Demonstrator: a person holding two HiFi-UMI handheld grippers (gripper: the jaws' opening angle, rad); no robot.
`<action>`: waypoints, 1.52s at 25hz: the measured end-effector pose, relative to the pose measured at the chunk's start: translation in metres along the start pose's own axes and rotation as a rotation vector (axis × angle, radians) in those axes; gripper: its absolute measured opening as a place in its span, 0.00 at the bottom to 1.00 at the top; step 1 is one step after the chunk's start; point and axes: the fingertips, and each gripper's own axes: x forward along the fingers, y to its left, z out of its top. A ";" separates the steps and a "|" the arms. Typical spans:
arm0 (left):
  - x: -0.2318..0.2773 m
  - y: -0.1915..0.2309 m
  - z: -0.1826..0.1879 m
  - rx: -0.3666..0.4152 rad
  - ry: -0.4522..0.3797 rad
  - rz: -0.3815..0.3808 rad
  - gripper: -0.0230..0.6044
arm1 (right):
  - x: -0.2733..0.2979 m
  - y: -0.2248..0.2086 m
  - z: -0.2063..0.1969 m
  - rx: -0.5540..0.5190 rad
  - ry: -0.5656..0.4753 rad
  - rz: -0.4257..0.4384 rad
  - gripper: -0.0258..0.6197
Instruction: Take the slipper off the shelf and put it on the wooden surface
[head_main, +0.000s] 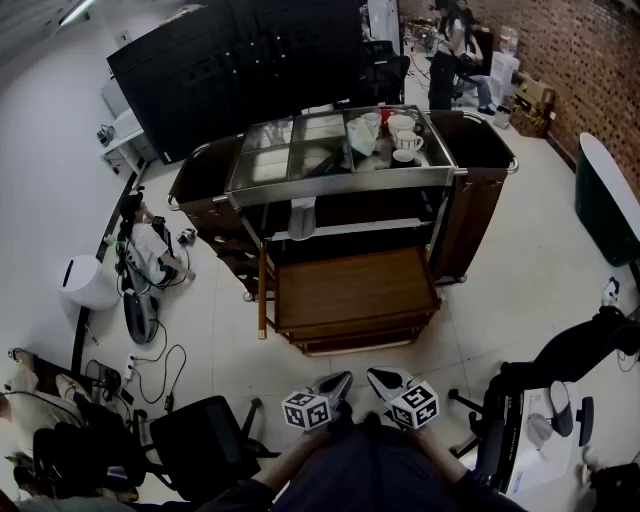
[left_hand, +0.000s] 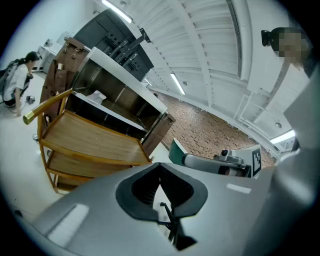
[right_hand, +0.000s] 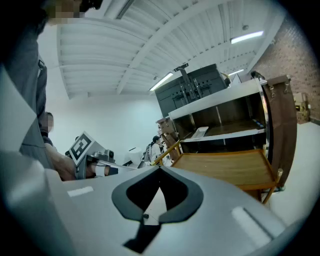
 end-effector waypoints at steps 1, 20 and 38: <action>0.002 0.010 0.007 -0.007 -0.009 0.013 0.06 | 0.004 -0.004 0.003 0.004 -0.010 -0.006 0.04; 0.130 0.271 0.293 0.221 -0.048 0.387 0.27 | 0.062 -0.081 0.023 0.173 0.019 -0.183 0.04; 0.305 0.471 0.412 0.276 0.131 0.662 0.12 | 0.098 -0.139 0.117 0.158 -0.032 -0.376 0.04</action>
